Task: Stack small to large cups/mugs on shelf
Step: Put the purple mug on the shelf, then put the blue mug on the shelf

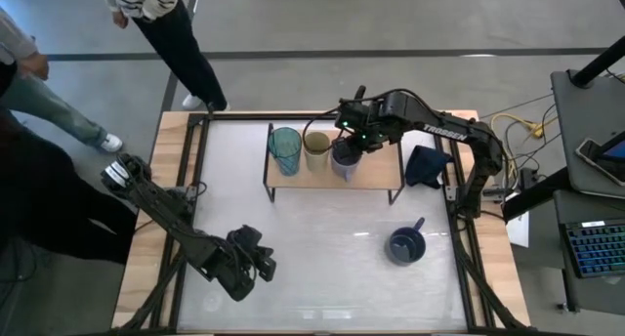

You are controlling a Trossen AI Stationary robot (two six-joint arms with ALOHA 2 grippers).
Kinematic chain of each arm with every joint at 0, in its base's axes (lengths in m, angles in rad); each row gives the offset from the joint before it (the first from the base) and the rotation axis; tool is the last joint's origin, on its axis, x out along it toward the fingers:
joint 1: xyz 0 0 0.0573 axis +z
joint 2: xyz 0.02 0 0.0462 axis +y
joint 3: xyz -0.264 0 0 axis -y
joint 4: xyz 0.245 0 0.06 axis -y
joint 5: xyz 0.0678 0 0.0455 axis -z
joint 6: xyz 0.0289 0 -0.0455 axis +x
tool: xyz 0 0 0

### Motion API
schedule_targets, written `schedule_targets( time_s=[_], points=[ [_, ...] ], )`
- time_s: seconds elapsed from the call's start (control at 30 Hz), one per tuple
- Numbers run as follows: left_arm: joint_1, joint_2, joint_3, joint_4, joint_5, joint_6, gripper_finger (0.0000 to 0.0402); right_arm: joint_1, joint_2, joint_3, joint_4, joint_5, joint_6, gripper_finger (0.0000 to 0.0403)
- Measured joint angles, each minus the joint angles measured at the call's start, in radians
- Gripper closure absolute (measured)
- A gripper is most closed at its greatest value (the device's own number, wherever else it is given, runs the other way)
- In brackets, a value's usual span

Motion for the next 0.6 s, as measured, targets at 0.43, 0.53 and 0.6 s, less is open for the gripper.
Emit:
schedule_targets(
  time_s=[0.43,0.53,0.6],
  points=[
    [0.000,0.000,0.000,0.006,-0.002,0.000,0.0402,0.008,-0.002,0.230,-0.121,0.053,-0.095,0.0284],
    [0.000,0.000,0.000,0.012,-0.002,0.000,0.0402,0.027,-0.020,0.266,-0.117,0.051,-0.121,0.0280],
    [-0.001,0.000,0.000,0.014,-0.002,0.001,0.0402,0.040,-0.036,0.292,-0.118,0.049,-0.129,0.0277]
  ],
)
